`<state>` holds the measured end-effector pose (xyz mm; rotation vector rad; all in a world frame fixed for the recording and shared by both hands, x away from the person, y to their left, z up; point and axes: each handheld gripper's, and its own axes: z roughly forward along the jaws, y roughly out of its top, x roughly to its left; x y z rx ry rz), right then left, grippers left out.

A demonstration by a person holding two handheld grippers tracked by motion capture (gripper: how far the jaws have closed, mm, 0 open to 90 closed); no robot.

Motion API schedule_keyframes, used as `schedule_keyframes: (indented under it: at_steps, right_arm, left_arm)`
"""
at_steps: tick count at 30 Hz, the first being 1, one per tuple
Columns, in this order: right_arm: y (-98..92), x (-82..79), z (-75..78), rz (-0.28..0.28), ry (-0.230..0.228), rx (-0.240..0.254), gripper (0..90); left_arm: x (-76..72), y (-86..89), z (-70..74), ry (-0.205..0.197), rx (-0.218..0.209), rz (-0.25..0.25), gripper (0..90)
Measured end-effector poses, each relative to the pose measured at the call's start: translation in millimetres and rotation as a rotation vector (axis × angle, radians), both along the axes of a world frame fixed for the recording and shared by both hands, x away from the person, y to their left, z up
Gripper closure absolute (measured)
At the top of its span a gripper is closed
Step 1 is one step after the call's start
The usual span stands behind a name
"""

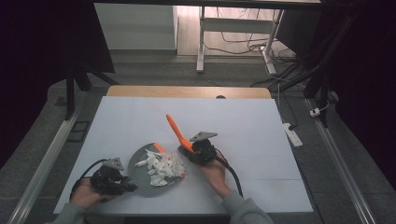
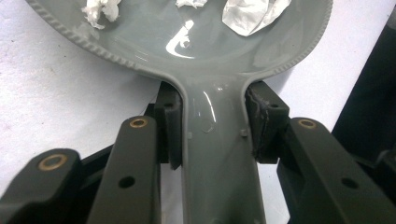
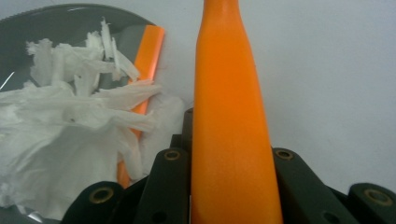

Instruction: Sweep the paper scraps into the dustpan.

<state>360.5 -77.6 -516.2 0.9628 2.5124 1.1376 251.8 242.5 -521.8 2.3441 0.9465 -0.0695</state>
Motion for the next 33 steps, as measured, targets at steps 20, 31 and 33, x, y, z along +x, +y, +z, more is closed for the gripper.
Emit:
schedule_keyframes:
  at_steps: [20, 31, 33]
  right_arm:
    - [74.5, -23.0, 3.9, 0.160, 0.032, 0.043, 77.2]
    - [58.8, -22.1, 24.9, 0.156, -0.042, 0.042, 77.2]
    - [48.4, -19.6, 25.6, 0.136, -0.045, 0.037, 77.1]
  left_arm:
    - [0.3, -0.4, -0.9, 0.008, -0.006, 0.000, 61.0]
    - [0.4, 0.9, -1.7, 0.010, -0.010, 0.000, 61.0]
    - [0.4, 0.9, -1.7, 0.011, -0.010, 0.001, 61.0]
